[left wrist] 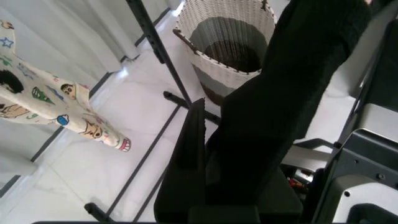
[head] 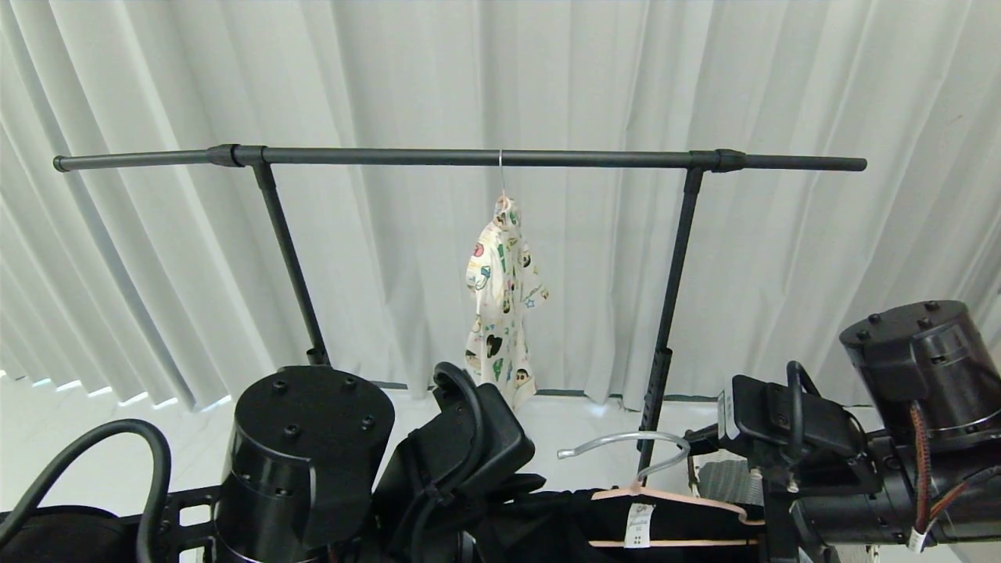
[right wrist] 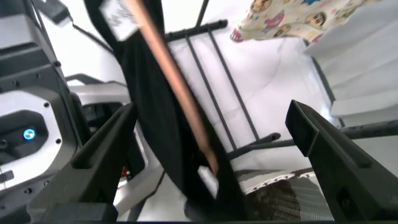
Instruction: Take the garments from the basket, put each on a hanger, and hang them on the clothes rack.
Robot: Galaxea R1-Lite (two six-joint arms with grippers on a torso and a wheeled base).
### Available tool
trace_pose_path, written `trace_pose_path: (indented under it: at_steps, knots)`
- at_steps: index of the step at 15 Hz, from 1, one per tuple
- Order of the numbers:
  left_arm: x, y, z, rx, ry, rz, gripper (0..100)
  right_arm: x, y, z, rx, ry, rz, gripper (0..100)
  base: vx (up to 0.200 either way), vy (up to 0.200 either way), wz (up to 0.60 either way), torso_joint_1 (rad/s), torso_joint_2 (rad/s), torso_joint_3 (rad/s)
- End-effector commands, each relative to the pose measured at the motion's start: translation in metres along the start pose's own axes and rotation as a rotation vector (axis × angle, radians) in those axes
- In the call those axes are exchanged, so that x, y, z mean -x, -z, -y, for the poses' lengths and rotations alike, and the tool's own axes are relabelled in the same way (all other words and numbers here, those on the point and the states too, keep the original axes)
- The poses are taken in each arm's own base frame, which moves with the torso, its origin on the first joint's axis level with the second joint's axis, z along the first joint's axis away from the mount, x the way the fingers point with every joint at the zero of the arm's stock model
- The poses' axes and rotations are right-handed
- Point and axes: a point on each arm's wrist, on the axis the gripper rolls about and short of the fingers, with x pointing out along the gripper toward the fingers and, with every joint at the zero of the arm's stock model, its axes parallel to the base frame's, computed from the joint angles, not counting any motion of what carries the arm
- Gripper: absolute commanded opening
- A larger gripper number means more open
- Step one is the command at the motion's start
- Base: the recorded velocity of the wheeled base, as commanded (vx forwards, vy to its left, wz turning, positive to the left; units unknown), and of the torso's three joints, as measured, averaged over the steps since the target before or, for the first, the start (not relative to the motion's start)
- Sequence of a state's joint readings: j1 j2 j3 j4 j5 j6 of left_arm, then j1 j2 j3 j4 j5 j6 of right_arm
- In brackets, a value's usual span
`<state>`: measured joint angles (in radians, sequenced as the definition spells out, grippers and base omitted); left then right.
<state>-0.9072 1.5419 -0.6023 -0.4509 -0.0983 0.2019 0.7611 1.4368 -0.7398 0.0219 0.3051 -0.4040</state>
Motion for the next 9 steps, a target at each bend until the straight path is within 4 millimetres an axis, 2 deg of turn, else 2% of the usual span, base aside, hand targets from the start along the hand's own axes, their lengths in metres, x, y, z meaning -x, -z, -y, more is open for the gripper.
trace_pose_path:
  at_steps: [1, 4, 5, 9]
  knots:
    - [-0.0004, -0.0001, 0.0006, -0.002, 0.002, 0.000, 0, -0.0021, 0.0002, 0.0007, -0.002, -0.002, -0.004, 100, 0.000, 0.000, 0.00, 0.000, 0.00, 0.000]
    - [-0.0004, -0.0019, 0.0006, -0.004, 0.000, 0.016, 0, -0.0068, -0.0026, 0.0031, 0.008, 0.010, 0.023, 100, 0.000, 0.000, 0.00, 0.000, 0.00, 0.000]
    - [-0.0005, -0.0022, 0.0016, -0.005, 0.002, 0.018, 0, -0.0084, -0.0031, 0.0040, 0.010, 0.015, 0.026, 0, 0.000, 0.000, 0.00, 0.000, 0.00, 0.000]
    - [-0.0008, -0.0034, 0.0014, -0.006, -0.001, 0.036, 0, -0.0072, -0.0057, 0.0051, 0.019, 0.043, 0.048, 0, 0.000, 0.000, 0.00, 0.000, 0.00, 0.000]
